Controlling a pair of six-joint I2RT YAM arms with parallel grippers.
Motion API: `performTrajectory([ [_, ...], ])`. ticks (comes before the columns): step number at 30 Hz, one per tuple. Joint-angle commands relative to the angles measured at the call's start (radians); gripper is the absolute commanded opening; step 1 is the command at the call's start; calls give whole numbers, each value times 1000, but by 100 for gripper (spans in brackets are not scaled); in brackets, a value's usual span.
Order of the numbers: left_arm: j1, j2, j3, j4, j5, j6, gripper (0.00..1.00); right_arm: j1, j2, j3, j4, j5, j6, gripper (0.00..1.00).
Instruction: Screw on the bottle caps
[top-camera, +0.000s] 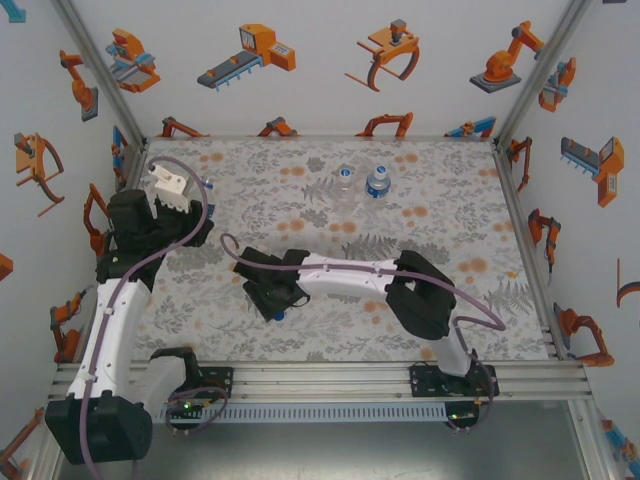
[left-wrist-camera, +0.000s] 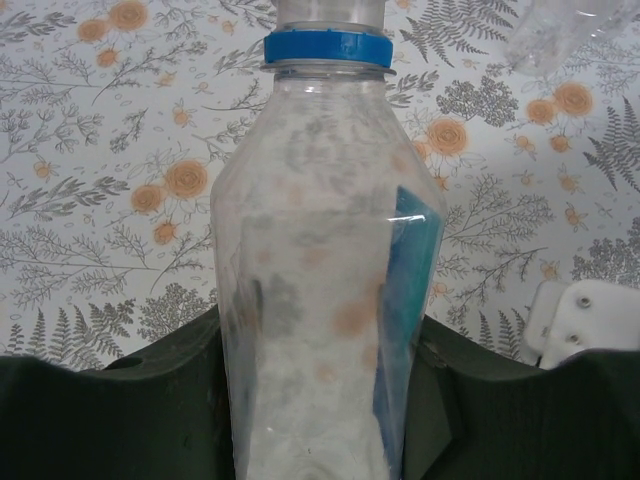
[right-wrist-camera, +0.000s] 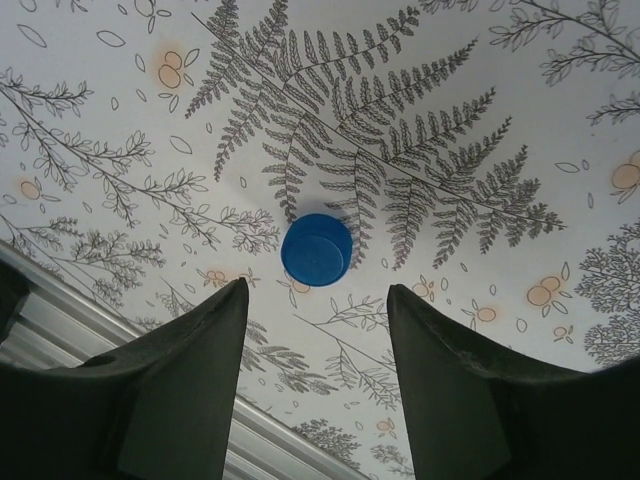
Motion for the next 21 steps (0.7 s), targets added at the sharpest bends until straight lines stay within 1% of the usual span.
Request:
performTrajectory([
  [1,9,-11,-8,25,32,-22,0,13,36,63,-76,27,21,51],
  [8,17,-10,-8,26,41,-24,0,13,91,104,-94,29,5,48],
  [21,28,-7,-8,26,53,-24,0,9,129,120,-95,4,-6,40],
])
